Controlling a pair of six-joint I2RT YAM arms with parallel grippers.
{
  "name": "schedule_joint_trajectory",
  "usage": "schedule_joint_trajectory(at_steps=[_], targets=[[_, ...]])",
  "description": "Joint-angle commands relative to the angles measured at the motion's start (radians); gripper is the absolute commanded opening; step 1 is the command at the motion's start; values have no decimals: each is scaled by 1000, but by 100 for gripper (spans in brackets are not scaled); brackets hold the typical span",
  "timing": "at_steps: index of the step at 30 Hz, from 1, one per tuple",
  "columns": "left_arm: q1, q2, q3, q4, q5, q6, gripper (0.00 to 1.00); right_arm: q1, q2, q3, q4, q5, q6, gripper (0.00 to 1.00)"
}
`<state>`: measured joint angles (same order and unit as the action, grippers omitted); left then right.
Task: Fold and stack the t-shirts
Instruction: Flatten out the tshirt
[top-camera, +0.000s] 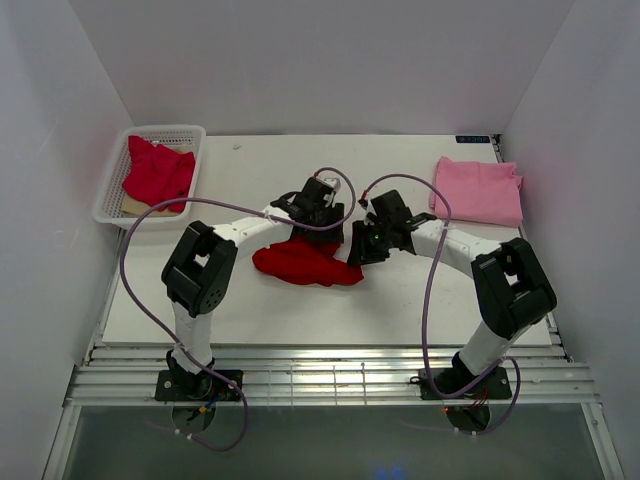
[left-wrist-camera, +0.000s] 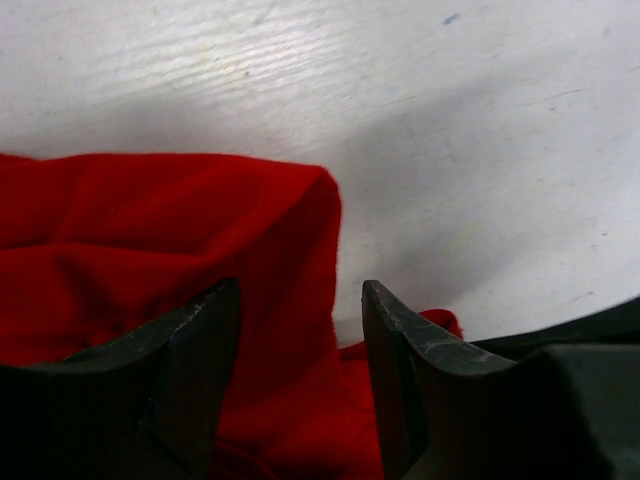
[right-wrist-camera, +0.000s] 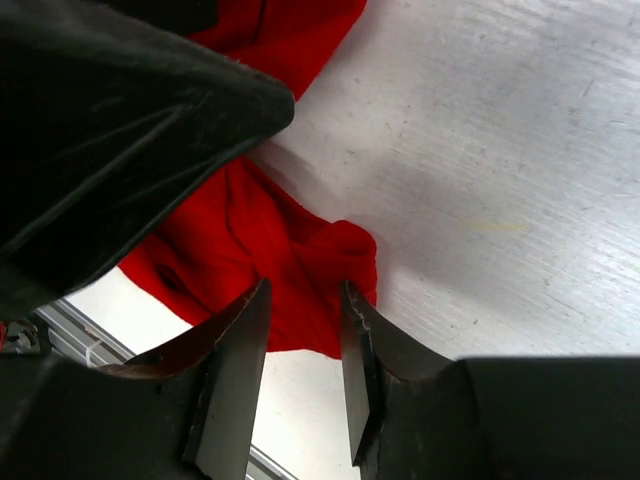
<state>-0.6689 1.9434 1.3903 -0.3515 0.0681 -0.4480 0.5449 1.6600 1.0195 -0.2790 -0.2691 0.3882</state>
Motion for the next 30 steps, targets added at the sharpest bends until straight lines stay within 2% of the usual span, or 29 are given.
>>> schedule_joint_trajectory(at_steps=[1,10,14,15,16,18,19,20,21,24,26,29,30], targets=[[9,-11,-25,-9,-45,20,63,23,17,14,34,-30,5,39],[-3,-20,-50,-6,-21,-3,59,43,44,22,27,-38,3,37],[-6,-14,-47,-7,-16,-3,56,44,63,33,2,-6,-9,42],[-6,-14,-47,-6,-13,-3,54,44,64,36,-3,1,-11,43],[-8,-15,-47,-7,-11,-3,47,44,66,39,-8,2,-14,42],[-9,-15,-45,-6,-16,0,38,44,69,37,-3,4,-17,36],[-9,-18,-47,-7,-19,0,27,44,70,34,-2,2,-18,22],[-8,-20,-47,-7,-22,-3,22,44,78,31,0,1,-17,13],[-9,-20,-47,-9,-25,-4,19,44,84,30,0,-2,-18,8],[-9,-23,-33,-26,-40,-12,6,46,90,25,0,-9,-18,8],[-8,-37,-5,-81,-126,-21,0,44,66,28,-12,4,-22,8],[15,-90,105,-159,-229,-21,0,41,17,100,-103,86,-43,8],[32,-101,190,-181,-246,-24,0,26,8,169,-130,108,-55,8]])
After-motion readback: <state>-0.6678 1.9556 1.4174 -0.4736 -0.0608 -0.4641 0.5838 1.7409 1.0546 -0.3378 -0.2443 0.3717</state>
